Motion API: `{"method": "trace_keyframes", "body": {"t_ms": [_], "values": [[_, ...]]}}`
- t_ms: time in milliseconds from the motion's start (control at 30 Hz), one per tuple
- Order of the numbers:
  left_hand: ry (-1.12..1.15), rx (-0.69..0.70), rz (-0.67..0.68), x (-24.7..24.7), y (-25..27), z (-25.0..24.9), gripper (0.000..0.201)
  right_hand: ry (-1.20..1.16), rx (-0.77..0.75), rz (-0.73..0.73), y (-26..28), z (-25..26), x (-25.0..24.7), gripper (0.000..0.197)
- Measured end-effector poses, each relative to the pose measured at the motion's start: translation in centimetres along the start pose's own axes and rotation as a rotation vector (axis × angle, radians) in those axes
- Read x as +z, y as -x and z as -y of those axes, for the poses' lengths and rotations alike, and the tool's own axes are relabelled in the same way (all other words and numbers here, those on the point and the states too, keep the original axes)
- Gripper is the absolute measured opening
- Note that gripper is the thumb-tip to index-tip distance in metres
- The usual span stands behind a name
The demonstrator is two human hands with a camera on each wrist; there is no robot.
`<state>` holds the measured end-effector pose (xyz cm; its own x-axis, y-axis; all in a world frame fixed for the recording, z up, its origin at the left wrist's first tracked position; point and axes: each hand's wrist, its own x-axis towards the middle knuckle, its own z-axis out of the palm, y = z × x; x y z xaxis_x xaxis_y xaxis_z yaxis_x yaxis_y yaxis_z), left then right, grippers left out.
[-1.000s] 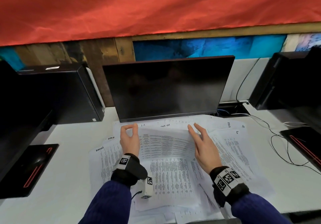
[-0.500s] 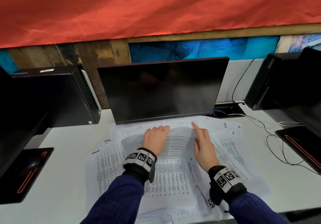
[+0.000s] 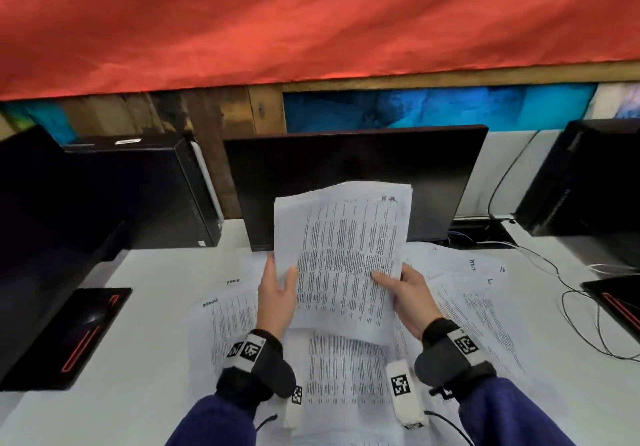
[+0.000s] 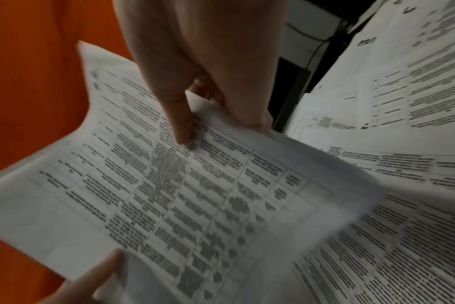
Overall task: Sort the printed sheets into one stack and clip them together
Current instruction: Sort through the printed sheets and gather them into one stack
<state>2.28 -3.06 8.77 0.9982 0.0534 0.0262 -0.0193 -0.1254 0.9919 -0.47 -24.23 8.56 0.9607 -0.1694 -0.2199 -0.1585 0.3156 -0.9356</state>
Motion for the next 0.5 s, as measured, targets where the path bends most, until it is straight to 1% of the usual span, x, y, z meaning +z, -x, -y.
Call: {"method": "trace_keyframes", "body": {"t_ms": [67,100,167,233,300,367,433,467,500], "values": [[0.052,-0.014,-0.072,0.5,1.1,1.2,0.052,0.067,-0.064,-0.014,0.4,-0.2,0.9,0.026],[0.068,-0.027,-0.093,0.6,1.4,2.1,0.05,0.098,-0.083,-0.014,0.7,-0.6,1.4,0.026],[0.075,-0.041,-0.118,0.8,1.8,3.5,0.038,0.132,-0.115,-0.031,1.4,-1.6,2.0,0.027],[0.032,-0.03,-0.132,1.0,1.8,4.6,0.031,0.16,-0.181,-0.097,1.7,-2.5,2.3,0.032],[-0.011,-0.035,-0.13,0.9,1.7,5.3,0.03,0.256,-0.309,-0.219,1.4,-2.9,2.4,0.04],[-0.037,-0.046,-0.127,0.8,1.5,5.7,0.03,0.398,-0.481,-0.313,1.2,-2.7,2.5,0.051],[-0.045,-0.053,-0.123,0.7,1.2,5.9,0.033,0.591,-0.679,-0.298,1.1,-2.1,2.7,0.057],[-0.045,-0.056,-0.119,0.7,1.1,6.0,0.034,0.72,-0.746,-0.265,1.1,-1.9,2.8,0.06],[-0.047,-0.056,-0.115,0.7,0.9,6.1,0.036,0.86,-0.774,-0.224,1.0,-1.6,2.9,0.066]]}}
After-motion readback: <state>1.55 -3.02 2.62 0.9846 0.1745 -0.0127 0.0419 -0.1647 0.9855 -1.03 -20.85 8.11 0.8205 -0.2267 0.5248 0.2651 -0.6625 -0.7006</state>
